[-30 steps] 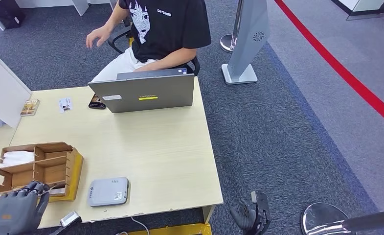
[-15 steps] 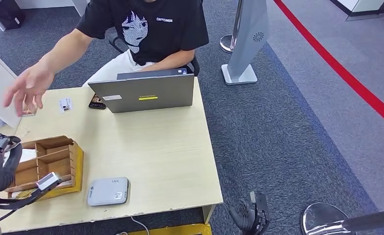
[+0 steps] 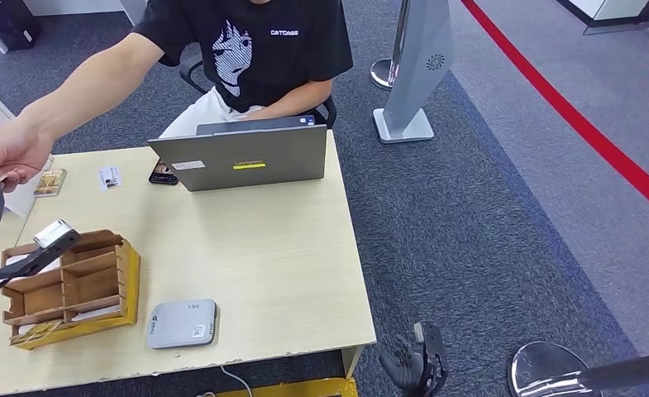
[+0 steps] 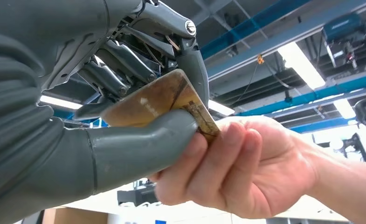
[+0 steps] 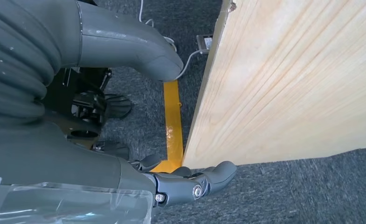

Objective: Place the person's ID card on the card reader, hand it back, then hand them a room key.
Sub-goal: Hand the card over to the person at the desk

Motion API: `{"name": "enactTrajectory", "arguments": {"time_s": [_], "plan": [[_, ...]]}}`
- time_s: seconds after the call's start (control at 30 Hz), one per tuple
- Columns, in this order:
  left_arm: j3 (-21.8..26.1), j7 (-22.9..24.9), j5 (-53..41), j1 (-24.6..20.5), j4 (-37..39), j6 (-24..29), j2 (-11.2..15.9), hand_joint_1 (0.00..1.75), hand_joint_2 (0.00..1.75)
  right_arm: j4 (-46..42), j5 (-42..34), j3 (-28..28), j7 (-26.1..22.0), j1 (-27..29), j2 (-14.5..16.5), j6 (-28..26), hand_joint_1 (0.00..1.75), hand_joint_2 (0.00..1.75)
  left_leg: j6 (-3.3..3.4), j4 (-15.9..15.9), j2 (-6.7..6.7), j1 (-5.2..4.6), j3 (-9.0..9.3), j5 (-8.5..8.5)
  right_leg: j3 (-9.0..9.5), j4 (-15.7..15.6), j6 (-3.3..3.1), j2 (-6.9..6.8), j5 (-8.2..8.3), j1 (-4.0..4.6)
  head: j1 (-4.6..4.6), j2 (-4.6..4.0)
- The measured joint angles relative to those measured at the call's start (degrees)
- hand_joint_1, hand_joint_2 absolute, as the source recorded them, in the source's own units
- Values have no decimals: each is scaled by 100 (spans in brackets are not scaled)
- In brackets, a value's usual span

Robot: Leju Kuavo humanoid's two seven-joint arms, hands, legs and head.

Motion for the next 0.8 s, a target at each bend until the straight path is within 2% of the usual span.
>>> {"name": "enactTrajectory", "arguments": {"time_s": [0.03,0.17,0.23,0.37,0.5,0.6,0.7,0.8], "plan": [[-2,1,17,-22,62,16,-5,0,175,0,-18,11,1,1,0,4,0,175,0,0,3,0,0,0,0,0,0,4,0,0,1,0],[-9,13,103,20,183,171,-40,0,175,0,-52,45,3,3,0,9,0,175,1,0,5,-1,-2,-2,-1,-1,1,9,0,0,2,0],[-2,27,197,139,186,407,-55,0,175,0,-80,64,5,3,0,2,0,175,1,-1,6,-2,-3,-5,0,-1,2,10,-1,-1,1,0],[106,-14,531,708,-51,1111,-123,0,175,0,-177,80,3,29,-2,-54,0,175,3,-1,15,-4,-1,-13,-3,-2,6,18,-6,-2,1,0],[467,-250,1003,1442,-630,1703,-368,0,175,-1,-268,81,-21,69,-3,-150,0,175,-1,-1,17,-4,1,-23,-2,-5,6,20,-14,-3,3,0],[758,-588,1950,1950,-1193,1891,-683,0,175,-52,-355,80,-27,115,-4,-259,0,175,1,-1,15,-6,0,-26,2,-5,9,18,-16,-4,9,0],[1207,-1241,3458,2659,-2033,1965,-1264,0,175,-163,-453,58,-29,228,-12,-365,0,175,9,-1,31,-8,6,-38,3,-8,12,32,-19,-6,2,0],[1748,-1733,4070,3261,-2714,1740,-1902,0,175,-297,-469,-1,-28,393,-28,-411,0,175,21,0,24,-9,5,-48,11,-12,29,24,-35,-7,14,0]]}}
